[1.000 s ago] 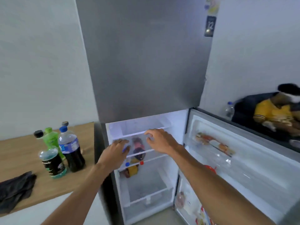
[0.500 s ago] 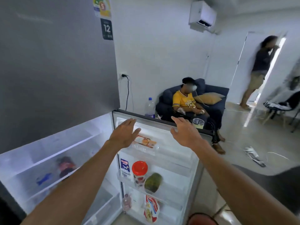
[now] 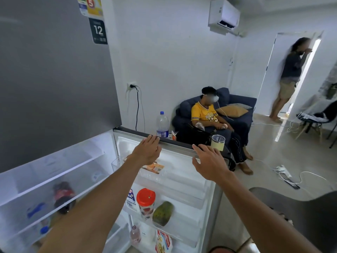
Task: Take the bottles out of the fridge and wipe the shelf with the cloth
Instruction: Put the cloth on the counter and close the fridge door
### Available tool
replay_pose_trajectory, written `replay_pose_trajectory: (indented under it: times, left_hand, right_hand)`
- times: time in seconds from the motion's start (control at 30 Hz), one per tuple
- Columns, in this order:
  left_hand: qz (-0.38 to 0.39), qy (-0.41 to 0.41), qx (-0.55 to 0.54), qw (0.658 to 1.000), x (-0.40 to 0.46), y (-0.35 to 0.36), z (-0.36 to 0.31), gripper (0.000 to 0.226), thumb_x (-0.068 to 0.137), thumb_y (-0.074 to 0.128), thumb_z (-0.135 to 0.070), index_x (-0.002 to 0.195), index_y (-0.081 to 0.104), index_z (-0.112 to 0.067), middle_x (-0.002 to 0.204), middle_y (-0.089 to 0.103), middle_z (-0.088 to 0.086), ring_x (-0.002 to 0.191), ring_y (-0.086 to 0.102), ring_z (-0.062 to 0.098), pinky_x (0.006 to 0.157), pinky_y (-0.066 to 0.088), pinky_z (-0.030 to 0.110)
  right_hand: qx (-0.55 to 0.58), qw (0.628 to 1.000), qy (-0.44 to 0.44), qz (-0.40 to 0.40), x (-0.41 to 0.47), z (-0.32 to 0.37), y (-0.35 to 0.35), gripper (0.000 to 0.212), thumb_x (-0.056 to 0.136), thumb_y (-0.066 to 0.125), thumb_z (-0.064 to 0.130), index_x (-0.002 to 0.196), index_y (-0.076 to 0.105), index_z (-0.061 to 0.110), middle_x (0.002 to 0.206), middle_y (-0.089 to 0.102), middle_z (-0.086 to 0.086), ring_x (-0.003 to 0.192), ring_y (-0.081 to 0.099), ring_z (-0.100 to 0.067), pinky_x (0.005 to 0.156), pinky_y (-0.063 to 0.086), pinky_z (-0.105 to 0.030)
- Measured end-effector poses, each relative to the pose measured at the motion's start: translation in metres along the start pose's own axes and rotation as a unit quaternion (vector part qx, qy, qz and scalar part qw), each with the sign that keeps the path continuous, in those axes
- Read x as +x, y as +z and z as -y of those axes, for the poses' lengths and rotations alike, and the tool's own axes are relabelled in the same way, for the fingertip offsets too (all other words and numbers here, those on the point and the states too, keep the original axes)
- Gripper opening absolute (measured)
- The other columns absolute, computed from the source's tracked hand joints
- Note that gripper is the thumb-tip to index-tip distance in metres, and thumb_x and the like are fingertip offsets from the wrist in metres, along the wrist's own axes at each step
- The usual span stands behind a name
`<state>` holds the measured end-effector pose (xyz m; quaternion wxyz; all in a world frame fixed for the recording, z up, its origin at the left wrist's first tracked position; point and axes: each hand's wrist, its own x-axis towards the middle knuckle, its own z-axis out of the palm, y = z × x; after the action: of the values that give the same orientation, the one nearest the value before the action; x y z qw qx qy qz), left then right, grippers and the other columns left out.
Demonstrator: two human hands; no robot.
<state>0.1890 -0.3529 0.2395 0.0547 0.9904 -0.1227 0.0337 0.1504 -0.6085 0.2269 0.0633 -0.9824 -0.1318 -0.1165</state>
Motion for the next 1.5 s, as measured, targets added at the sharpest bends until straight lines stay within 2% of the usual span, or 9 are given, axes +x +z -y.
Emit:
replay_pose_trajectory:
  times: [0.5,0.7,0.8,0.97,1.03,1.1,1.2,1.3,1.5]
  left_hand:
    - [-0.033,-0.01,-0.073,0.997,-0.052,0.0,0.021,0.052,0.102,0.022,-0.032,0.152,0.014,-0.017,0.161,0.012,0.0,0.144,0.025,0.022,0.113,0.026,0.036]
    - [-0.05,-0.026,-0.133,0.989,-0.088,-0.01,0.044,0.048,0.101,0.022,-0.038,0.146,0.027,-0.021,0.155,0.03,-0.001,0.131,0.046,0.029,0.106,0.038,0.044]
    - [-0.053,-0.038,-0.17,0.983,-0.106,-0.014,0.058,0.046,0.1,0.022,-0.041,0.141,0.032,-0.023,0.147,0.045,0.002,0.124,0.052,0.03,0.103,0.042,0.045]
    - [-0.042,-0.049,-0.187,0.98,-0.137,-0.019,0.08,0.051,0.1,0.024,-0.044,0.147,0.028,-0.024,0.157,0.026,-0.001,0.143,0.027,0.022,0.116,0.023,0.042]
    - [-0.031,-0.058,-0.192,0.979,-0.153,-0.02,0.087,0.056,0.099,0.025,-0.049,0.15,0.023,-0.025,0.159,0.019,-0.004,0.147,0.015,0.016,0.118,0.014,0.038]
    - [-0.032,-0.065,-0.2,0.977,-0.168,-0.02,0.095,0.059,0.097,0.028,-0.054,0.15,0.022,-0.029,0.159,0.017,-0.007,0.147,0.012,0.014,0.117,0.01,0.035]
    - [-0.043,-0.081,-0.206,0.974,-0.19,-0.022,0.111,0.057,0.096,0.033,-0.056,0.147,0.03,-0.031,0.156,0.027,-0.007,0.144,0.022,0.015,0.114,0.016,0.032]
    - [-0.057,-0.102,-0.215,0.97,-0.207,-0.028,0.129,0.051,0.094,0.039,-0.055,0.14,0.043,-0.033,0.147,0.045,-0.006,0.134,0.042,0.019,0.112,0.027,0.034]
    - [-0.046,-0.178,-0.212,0.96,-0.222,-0.048,0.15,0.049,0.093,0.054,-0.037,0.139,0.047,-0.024,0.148,0.043,-0.001,0.139,0.032,0.021,0.111,0.022,0.032]
  right_hand:
    - [0.038,0.999,-0.026,0.007,-0.039,0.043,-0.021,0.051,0.097,0.046,0.042,0.145,0.049,0.025,0.138,0.052,0.005,0.125,0.047,-0.02,0.102,0.039,-0.039]
    - [0.203,0.97,-0.089,0.104,-0.035,0.066,-0.037,0.03,0.099,0.05,0.034,0.125,0.066,0.039,0.117,0.068,0.014,0.099,0.063,-0.002,0.094,0.051,-0.029]
    - [0.239,0.951,-0.096,0.173,-0.03,0.088,-0.029,0.036,0.102,0.043,0.032,0.128,0.056,0.054,0.072,0.065,0.004,0.064,0.059,-0.012,0.072,0.052,-0.028]
    - [0.268,0.938,-0.123,0.181,-0.028,0.132,-0.012,0.052,0.105,0.036,0.014,0.142,0.044,0.049,0.064,0.054,0.011,0.047,0.044,-0.002,0.058,0.041,-0.015]
    - [0.253,0.941,-0.13,0.184,-0.027,0.149,-0.006,0.054,0.104,0.035,0.008,0.147,0.041,0.041,0.087,0.064,0.01,0.051,0.05,0.007,0.061,0.04,-0.007]
    - [0.225,0.944,-0.155,0.187,-0.023,0.164,0.004,0.063,0.1,0.036,0.002,0.15,0.036,0.04,0.125,0.066,-0.004,0.085,0.059,0.013,0.083,0.043,-0.007]
    - [0.167,0.945,-0.228,0.162,-0.007,0.186,0.023,0.081,0.087,0.039,-0.013,0.154,0.03,0.032,0.161,0.028,0.003,0.149,0.02,-0.007,0.122,0.02,-0.032]
    - [0.107,0.941,-0.299,0.115,0.009,0.208,0.035,0.087,0.083,0.041,-0.015,0.157,0.021,0.028,0.165,0.017,0.008,0.153,0.01,-0.015,0.124,0.012,-0.038]
    - [0.077,0.92,-0.381,0.045,0.046,0.237,0.063,0.088,0.088,0.048,-0.006,0.158,0.011,0.03,0.165,0.008,0.009,0.153,0.002,-0.014,0.121,0.002,-0.031]
